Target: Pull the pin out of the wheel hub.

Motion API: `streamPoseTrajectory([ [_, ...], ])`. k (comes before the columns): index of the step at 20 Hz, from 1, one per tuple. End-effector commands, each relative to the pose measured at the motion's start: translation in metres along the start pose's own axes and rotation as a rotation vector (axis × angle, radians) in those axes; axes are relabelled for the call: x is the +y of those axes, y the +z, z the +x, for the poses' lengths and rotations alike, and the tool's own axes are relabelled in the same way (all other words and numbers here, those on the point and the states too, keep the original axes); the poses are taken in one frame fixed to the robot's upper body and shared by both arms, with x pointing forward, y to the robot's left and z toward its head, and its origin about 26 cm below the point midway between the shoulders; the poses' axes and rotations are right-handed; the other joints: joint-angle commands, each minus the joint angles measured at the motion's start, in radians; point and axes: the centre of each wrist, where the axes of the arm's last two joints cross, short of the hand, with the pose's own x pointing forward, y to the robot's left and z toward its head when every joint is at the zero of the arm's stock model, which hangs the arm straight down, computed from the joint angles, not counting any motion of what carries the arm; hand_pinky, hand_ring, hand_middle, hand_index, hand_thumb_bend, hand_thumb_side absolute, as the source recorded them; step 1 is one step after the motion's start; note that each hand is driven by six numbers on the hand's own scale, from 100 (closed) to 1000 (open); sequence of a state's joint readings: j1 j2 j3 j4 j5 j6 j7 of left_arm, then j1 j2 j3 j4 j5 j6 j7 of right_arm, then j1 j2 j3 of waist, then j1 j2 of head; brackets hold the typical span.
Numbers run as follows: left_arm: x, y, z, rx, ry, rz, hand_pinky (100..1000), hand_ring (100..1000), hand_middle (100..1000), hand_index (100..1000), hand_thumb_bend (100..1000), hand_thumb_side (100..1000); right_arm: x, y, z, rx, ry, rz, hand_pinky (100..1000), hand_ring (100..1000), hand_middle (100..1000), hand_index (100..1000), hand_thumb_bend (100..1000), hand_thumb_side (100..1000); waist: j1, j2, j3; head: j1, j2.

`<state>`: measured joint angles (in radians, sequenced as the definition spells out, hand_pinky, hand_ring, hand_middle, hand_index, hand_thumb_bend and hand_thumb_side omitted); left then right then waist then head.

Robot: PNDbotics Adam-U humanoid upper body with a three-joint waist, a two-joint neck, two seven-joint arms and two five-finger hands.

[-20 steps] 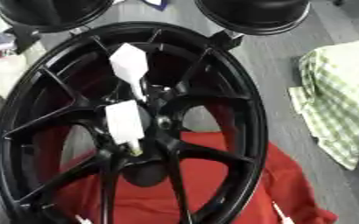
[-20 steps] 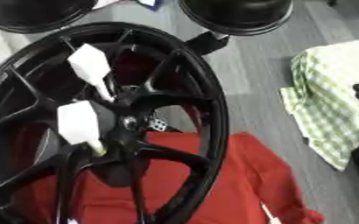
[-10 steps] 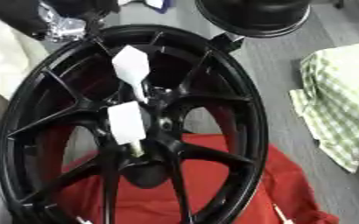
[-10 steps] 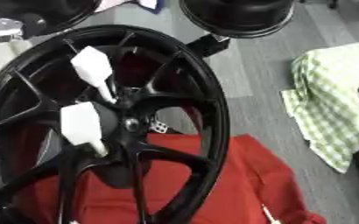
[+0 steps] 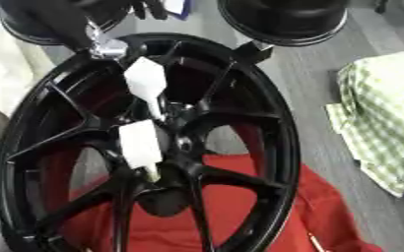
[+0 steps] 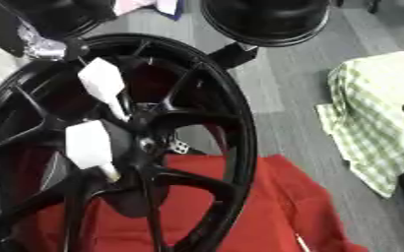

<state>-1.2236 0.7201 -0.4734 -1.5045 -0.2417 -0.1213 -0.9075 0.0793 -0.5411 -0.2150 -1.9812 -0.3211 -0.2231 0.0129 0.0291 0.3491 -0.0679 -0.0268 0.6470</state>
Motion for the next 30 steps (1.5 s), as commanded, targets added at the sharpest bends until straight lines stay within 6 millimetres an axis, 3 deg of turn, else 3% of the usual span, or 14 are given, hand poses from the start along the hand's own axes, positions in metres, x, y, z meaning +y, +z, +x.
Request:
streamPoseTrajectory([
  [1, 0.006, 0.002, -0.003, -0.017, -0.004, 0.005, 911, 864, 861, 931, 363, 705, -0.001, -0.004, 0.007, -0.018, 0.002, 0.012, 860, 802, 577, 716, 100, 249, -0.002, -0.013, -0.004, 0.006, -0.019],
  [6, 0.001, 0.000, -0.010, -0.082, 0.048, 0.007, 925, 858, 850, 911, 347, 759, 0.001, -0.004, 0.006, -0.010, -0.003, 0.012, 860, 802, 577, 716, 100, 255, 0.002, -0.007, -0.005, 0.007, -0.022],
  [12, -0.002, 0.000, -0.010, -0.142, 0.098, 0.007, 934, 859, 841, 896, 433, 856, 0.002, -0.005, 0.006, -0.007, -0.004, 0.015, 860, 801, 576, 716, 100, 259, 0.003, -0.002, -0.004, 0.008, -0.022],
  [22, -0.019, -0.005, -0.015, -0.089, 0.003, -0.056, 946, 892, 844, 887, 403, 619, 0.004, -0.005, 0.006, -0.005, -0.014, 0.013, 860, 799, 574, 715, 100, 265, 0.000, 0.005, -0.003, 0.010, -0.019],
  [30, -0.028, -0.007, -0.022, -0.053, -0.017, -0.084, 939, 895, 852, 895, 384, 531, 0.005, -0.005, 0.005, -0.003, -0.025, 0.008, 860, 799, 574, 715, 100, 270, -0.003, 0.007, -0.001, 0.011, -0.019],
])
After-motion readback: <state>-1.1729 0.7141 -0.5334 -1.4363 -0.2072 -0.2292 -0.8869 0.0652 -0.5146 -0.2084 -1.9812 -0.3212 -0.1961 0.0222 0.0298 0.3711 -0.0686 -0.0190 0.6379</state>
